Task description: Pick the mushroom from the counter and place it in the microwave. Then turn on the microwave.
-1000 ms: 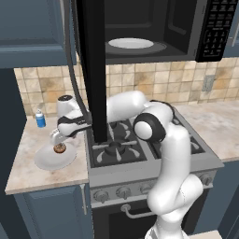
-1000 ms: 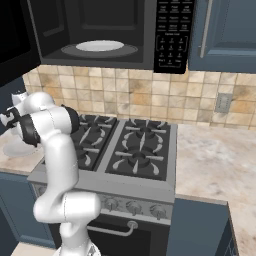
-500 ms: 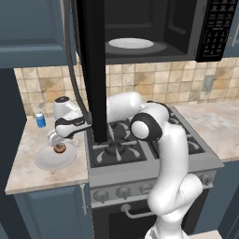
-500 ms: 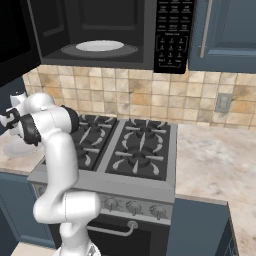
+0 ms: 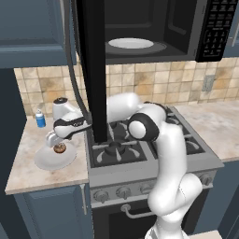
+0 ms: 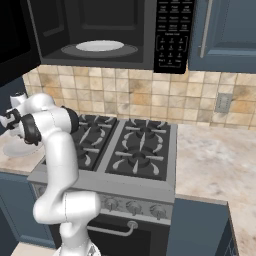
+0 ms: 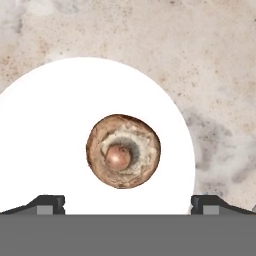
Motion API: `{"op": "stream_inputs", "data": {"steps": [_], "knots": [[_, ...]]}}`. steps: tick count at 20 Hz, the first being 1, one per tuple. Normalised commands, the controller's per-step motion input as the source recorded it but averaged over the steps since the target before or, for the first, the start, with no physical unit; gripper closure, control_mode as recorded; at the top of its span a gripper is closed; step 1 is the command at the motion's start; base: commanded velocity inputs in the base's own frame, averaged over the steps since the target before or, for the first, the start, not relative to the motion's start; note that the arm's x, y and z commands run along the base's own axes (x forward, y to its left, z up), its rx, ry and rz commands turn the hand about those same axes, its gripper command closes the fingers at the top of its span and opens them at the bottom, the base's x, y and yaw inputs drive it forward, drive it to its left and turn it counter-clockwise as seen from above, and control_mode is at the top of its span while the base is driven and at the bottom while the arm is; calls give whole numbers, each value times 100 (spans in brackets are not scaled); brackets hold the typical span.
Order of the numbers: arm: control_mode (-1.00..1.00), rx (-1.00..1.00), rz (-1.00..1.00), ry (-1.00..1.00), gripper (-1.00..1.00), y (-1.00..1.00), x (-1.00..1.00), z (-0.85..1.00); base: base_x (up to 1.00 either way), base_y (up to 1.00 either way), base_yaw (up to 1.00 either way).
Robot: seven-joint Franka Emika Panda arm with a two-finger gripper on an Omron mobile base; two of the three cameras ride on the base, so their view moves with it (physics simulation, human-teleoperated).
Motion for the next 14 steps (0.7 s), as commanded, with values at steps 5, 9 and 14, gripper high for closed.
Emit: {"op": "stream_inputs", "data": {"steps": [5, 9, 14], "knots": [[-100, 0, 0, 0, -100, 10, 5, -8, 0, 0, 0], [-100, 0, 0, 0, -100, 7, 0, -3, 0, 0, 0], [-100, 0, 0, 0, -100, 2, 0, -5, 0, 0, 0]]}}
